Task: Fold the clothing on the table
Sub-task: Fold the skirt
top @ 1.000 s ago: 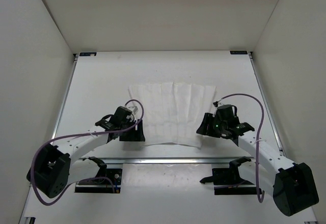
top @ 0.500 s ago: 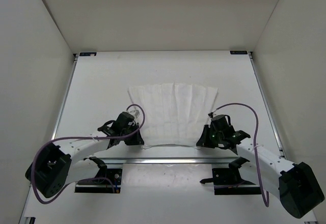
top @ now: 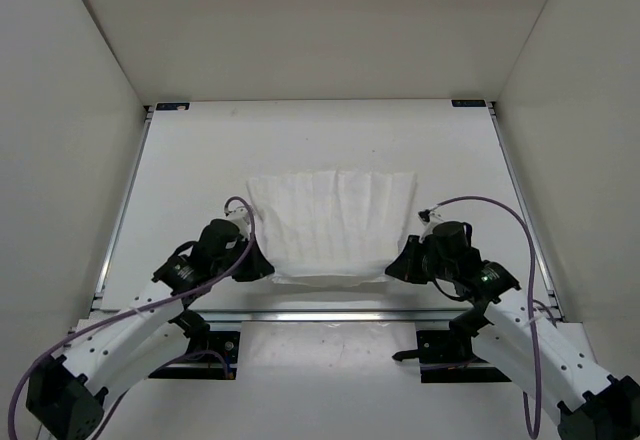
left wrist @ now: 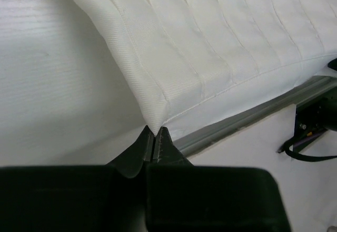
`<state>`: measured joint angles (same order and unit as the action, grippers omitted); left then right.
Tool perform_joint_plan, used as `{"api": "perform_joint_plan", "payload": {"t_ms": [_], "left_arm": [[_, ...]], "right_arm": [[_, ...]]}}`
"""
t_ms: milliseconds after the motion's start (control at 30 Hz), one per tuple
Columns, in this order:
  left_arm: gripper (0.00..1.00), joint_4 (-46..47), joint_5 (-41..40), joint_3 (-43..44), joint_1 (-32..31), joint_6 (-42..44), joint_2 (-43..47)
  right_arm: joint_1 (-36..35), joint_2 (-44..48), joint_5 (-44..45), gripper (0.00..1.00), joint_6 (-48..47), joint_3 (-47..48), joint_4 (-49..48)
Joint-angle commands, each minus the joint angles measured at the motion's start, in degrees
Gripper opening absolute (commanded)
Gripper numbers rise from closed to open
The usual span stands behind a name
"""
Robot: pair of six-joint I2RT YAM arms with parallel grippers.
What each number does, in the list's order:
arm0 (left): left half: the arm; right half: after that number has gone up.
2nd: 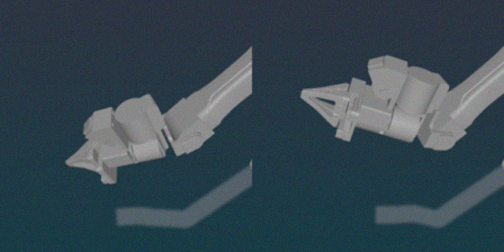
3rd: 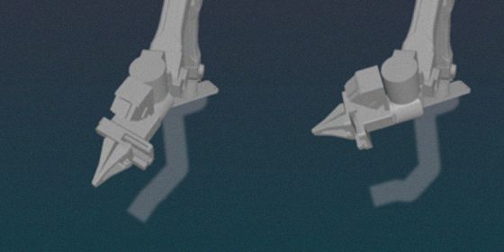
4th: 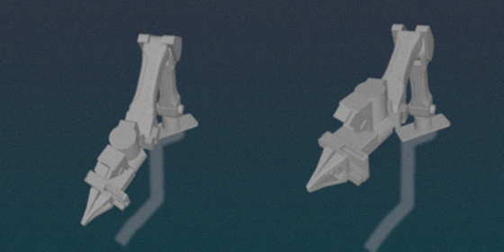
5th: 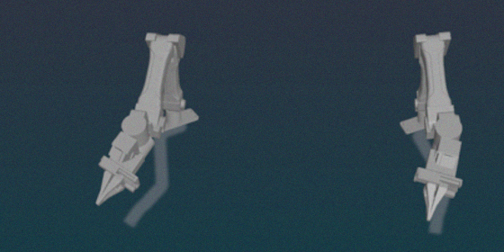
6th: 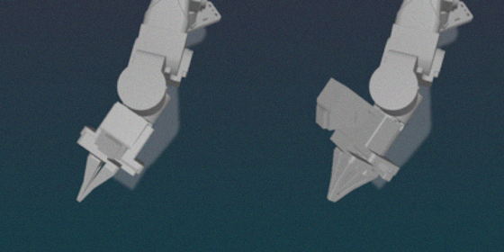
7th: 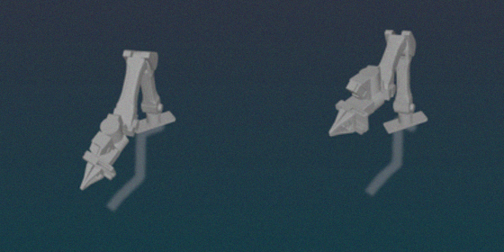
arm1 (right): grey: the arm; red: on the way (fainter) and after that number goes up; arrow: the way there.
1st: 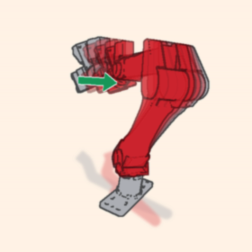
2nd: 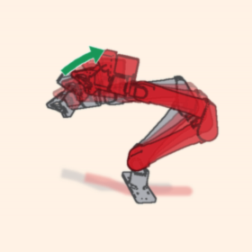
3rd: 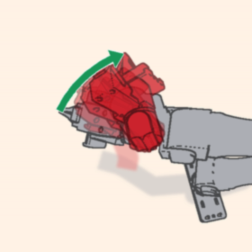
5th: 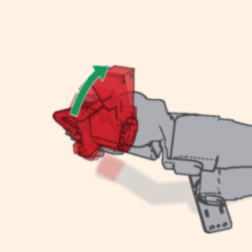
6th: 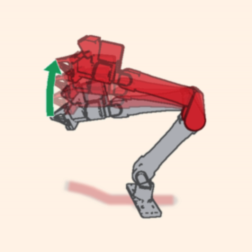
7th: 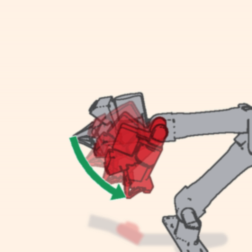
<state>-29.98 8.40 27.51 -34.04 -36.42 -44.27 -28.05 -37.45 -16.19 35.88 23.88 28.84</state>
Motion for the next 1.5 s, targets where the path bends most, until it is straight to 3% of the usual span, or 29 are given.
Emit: {"api": "perform_joint_plan", "payload": {"t_ms": [0,133,300,400,567,733,967,1067,1167,1233,1267,1300,1367,1467], "left_arm": [[0.00,-5.53,-0.76,-1.91,-1.20,-2.85,5.32],[0.00,-8.42,1.18,-2.81,-0.76,-4.71,10.34],[0.00,-15.19,2.58,1.66,2.65,-3.57,14.12],[0.00,-16.08,3.46,3.34,3.10,-3.30,13.43],[0.00,-13.71,3.99,7.37,4.59,0.20,5.36],[0.00,-10.28,6.88,14.85,11.27,6.18,-4.59],[0.00,-4.22,8.20,23.12,18.74,11.28,-20.14],[0.00,2.18,9.00,26.10,21.30,11.20,-29.45],[0.00,7.36,11.89,35.57,24.53,9.89,-42.36],[0.15,11.58,16.36,41.36,28.75,4.99,-53.15],[0.29,18.13,21.08,43.31,29.73,3.05,-55.55],[0.52,24.90,25.83,43.42,31.30,-2.02,-59.31],[0.51,36.93,31.40,41.85,32.64,-10.13,-62.77],[0.58,41.50,32.65,40.35,33.33,-14.29,-63.92]], "right_arm": [[-0.86,3.08,0.19,0.00,0.77,1.96,4.47],[-2.18,6.50,0.28,0.00,2.79,1.61,7.71],[3.79,11.16,-4.45,0.00,0.69,4.07,14.48],[10.80,10.21,-10.86,0.00,-2.99,5.65,15.63],[15.30,4.68,-15.19,0.00,-6.60,7.75,13.35],[12.76,-7.34,-13.52,0.00,-8.01,14.69,7.30],[16.89,-27.46,-14.40,0.00,-10.65,25.15,-2.98],[19.52,-38.27,-13.79,0.00,-10.74,30.15,-8.60],[23.12,-51.00,-13.43,0.00,-9.87,38.92,-14.40],[24.97,-58.85,-17.28,0.07,-9.25,45.27,-19.15],[25.76,-63.05,-18.61,0.14,-7.16,49.38,-21.09],[26.03,-66.31,-20.19,0.31,-6.27,52.82,-23.89],[26.73,-69.15,-21.87,0.37,-6.08,55.21,-26.63],[27.52,-69.42,-22.57,0.69,-7.57,53.83,-29.97]]}}
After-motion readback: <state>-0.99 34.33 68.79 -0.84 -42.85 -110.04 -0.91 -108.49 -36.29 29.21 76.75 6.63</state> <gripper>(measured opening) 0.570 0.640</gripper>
